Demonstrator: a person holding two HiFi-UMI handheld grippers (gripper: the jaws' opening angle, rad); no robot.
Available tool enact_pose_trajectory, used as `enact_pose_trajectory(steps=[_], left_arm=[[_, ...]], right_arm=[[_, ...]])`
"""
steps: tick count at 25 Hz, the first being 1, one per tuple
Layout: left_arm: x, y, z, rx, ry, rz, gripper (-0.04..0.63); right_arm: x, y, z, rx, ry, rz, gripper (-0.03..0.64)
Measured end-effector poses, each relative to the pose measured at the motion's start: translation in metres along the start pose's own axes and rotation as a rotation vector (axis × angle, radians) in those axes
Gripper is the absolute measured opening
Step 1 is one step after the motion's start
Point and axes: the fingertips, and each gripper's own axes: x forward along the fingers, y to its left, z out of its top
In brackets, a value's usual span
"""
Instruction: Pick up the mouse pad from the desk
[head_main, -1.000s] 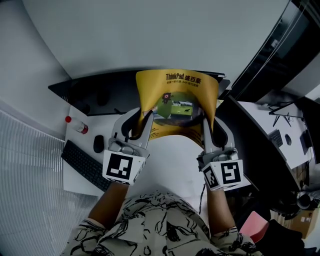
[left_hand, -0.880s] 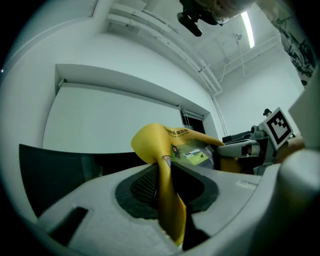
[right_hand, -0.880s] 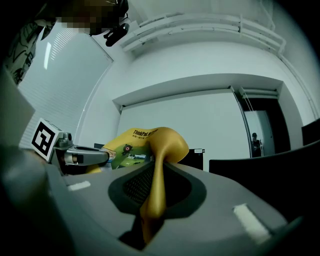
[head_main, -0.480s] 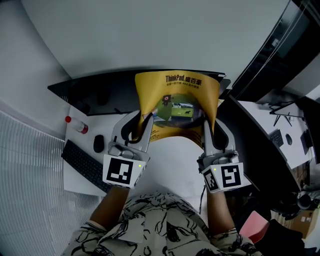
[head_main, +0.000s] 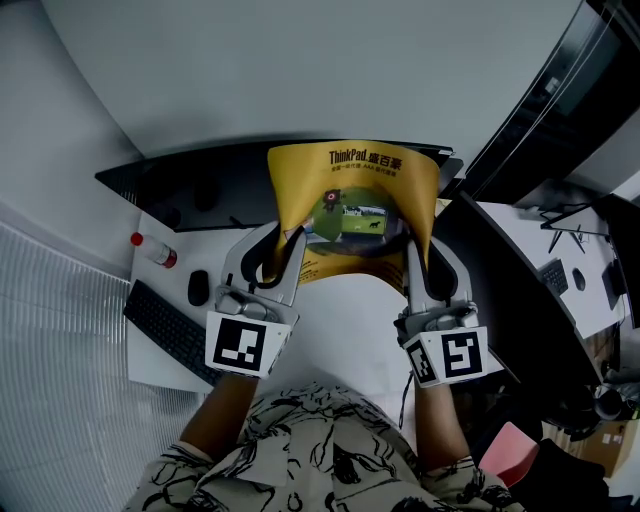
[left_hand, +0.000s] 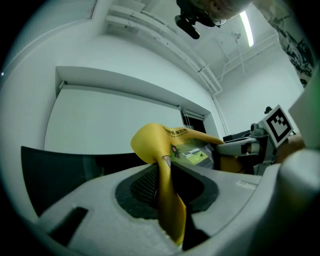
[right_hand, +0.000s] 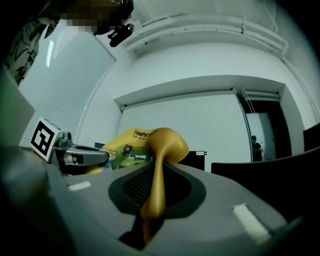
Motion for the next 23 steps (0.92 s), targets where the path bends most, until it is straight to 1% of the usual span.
enact_pose_trajectory(steps=[23], left_arm=[[-0.0044, 0.0, 0.0038, -0.01, -0.003, -0.005, 0.087]], right_arm=[[0.0003, 0.0019, 0.0048, -0.004, 0.001, 0.001, 0.051]])
